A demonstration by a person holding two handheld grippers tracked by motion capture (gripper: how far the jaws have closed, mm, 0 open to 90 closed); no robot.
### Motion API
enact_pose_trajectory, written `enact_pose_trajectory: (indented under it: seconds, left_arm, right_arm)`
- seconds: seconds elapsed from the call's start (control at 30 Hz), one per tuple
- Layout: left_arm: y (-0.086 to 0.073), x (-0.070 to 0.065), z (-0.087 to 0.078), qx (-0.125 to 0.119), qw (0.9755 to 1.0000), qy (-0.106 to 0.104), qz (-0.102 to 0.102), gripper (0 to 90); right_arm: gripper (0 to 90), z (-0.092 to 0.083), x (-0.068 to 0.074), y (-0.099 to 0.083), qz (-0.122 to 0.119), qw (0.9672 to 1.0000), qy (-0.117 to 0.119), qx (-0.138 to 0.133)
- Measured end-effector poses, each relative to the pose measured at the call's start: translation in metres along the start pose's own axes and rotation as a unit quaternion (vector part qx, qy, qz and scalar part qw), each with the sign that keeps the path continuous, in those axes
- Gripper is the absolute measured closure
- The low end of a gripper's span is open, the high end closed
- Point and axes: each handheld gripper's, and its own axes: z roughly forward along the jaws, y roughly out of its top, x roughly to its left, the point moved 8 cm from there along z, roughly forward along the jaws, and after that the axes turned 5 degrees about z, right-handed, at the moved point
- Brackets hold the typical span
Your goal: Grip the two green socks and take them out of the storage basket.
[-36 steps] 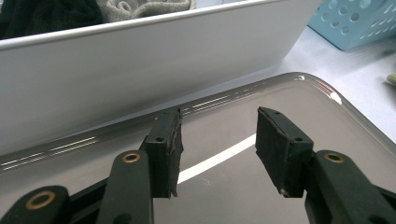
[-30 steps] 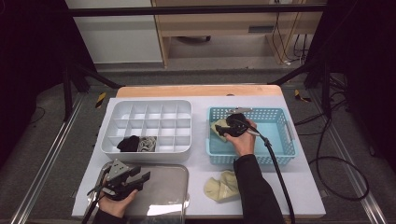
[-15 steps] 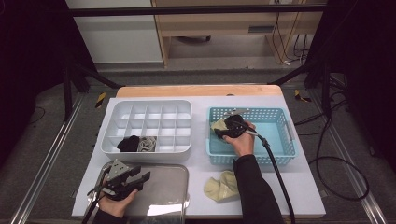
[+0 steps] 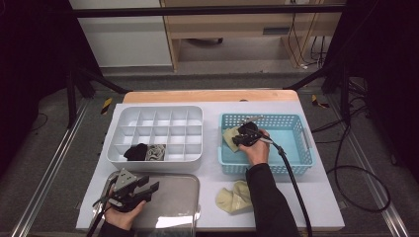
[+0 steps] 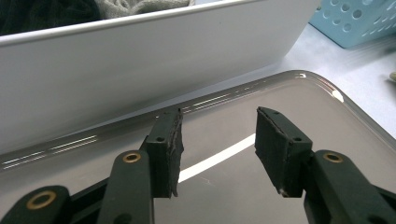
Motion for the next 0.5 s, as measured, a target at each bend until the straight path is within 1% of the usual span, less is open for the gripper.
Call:
enact_pose_trajectory:
  seconds: [0.07,0.1,0.2,0.33,0.43,0.5]
  left_arm:
    - [0.000,0.000,0.000,-0.001,1.0000,0.000,-0.001,50.7]
    - [0.000,0.000,0.000,-0.002,1.0000,0.001,-0.003,50.8]
    - [0.000,0.000,0.000,0.000,1.0000,0.001,-0.001,50.9]
    - [0.000,0.000,0.000,-0.001,1.0000,0.001,-0.002,51.0]
    - [0.000,0.001,-0.001,-0.001,1.0000,0.001,-0.002,51.1]
    - [0.001,0.000,-0.001,-0.002,1.0000,0.000,-0.002,51.1]
  right_arm:
    - [87.3,-0.001,-0.001,0.001,0.002,1.0000,0.001,-0.002]
    - [88.2,-0.002,0.000,0.001,0.007,1.0000,0.005,-0.004]
    - [88.7,-0.004,-0.001,0.002,0.009,0.9999,0.006,-0.008]
    - [89.2,-0.008,-0.001,0.006,0.010,0.9997,0.008,-0.022]
    - [89.2,-0.013,-0.001,0.009,0.016,0.9993,0.012,-0.032]
    - [89.3,-0.018,-0.001,0.012,0.013,0.9990,0.016,-0.041]
